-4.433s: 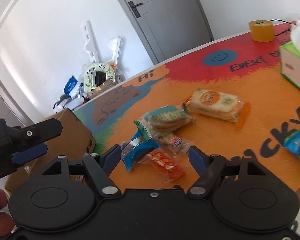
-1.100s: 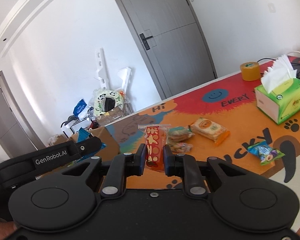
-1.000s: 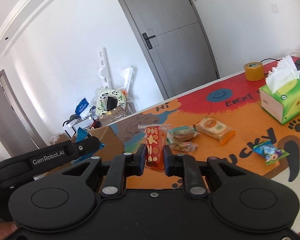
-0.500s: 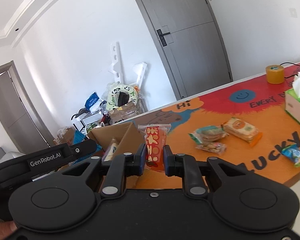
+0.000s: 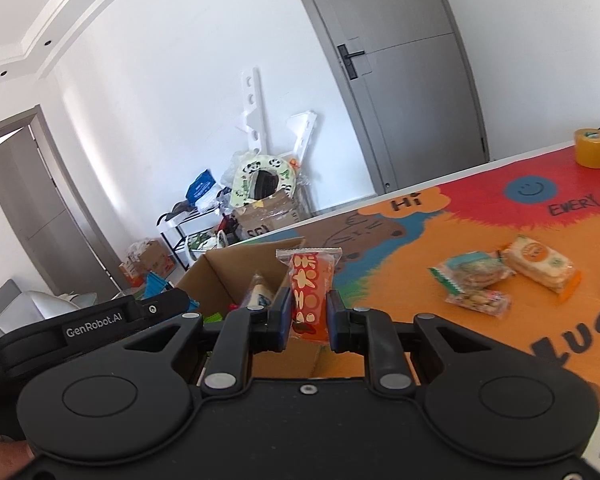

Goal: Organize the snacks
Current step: 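Carry both packets over the cardboard box and open both grippers, then withdraw both grippers from the box back over the remaining snacks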

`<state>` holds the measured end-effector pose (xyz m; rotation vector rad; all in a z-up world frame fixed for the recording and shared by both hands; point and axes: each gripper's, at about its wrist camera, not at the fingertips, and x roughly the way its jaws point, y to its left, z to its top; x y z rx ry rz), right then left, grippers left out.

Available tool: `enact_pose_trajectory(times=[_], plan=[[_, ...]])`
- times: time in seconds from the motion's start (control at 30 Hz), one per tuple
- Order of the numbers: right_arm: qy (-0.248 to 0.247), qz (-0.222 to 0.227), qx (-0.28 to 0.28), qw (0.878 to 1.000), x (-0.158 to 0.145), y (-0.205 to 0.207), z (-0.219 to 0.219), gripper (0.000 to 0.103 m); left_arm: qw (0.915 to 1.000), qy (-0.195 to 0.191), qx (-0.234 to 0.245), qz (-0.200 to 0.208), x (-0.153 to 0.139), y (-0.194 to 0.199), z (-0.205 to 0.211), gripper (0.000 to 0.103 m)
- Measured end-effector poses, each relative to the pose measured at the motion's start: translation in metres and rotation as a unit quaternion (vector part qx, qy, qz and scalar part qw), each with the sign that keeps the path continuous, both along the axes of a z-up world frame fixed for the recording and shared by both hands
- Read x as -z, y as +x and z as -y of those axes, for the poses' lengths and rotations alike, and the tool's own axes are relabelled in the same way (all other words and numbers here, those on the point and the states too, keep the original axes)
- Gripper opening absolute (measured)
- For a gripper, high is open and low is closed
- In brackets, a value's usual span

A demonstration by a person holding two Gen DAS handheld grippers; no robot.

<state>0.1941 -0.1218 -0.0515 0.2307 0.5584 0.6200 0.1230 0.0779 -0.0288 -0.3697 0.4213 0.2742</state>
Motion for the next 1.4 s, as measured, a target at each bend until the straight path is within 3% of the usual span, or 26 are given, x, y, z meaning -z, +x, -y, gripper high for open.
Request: enact_pose_trajectory(times=[0.23,0.4,0.8,0.87,0.9,0.93,0.97,1.4], plan=[[-0.005,-0.005,-0.016,1.0,0.0,0.01,-0.026,0.019,0.9996,-0.011,-0.017,-0.017,0.007,0.004,-0.022,0.032],[-0.008,0.0,-0.026,1.0,-0.004,0.016,-0.043,0.019,0.9989,-0.024,-0.04,-0.012,0.007,0.0,-0.041,0.055],[-0.03,-0.006,-0.032,0.999,-0.005,0.038,-0.081,0.02,0.9972,-0.032,-0.067,0.001,0.0,-0.011,-0.075,0.065],[-0.037,-0.008,-0.026,0.999,-0.004,0.04,-0.087,0.026,0.9971,-0.034,-0.068,0.001,0.0,-0.011,-0.079,0.067],[-0.04,-0.009,-0.019,0.999,-0.004,0.041,-0.088,0.033,0.9969,-0.037,-0.07,0.002,0.0,-0.012,-0.08,0.069],[-0.042,-0.013,-0.01,0.999,-0.004,0.042,-0.089,0.046,0.9968,-0.038,-0.071,0.002,0.0,-0.013,-0.079,0.072],[-0.039,-0.013,-0.002,0.999,-0.004,0.041,-0.087,0.049,0.9968,-0.038,-0.07,0.002,0.001,-0.014,-0.079,0.073],[-0.031,-0.02,0.004,0.999,0.0,0.023,-0.04,0.054,0.9985,-0.018,-0.049,-0.014,0.001,-0.009,-0.045,0.088]])
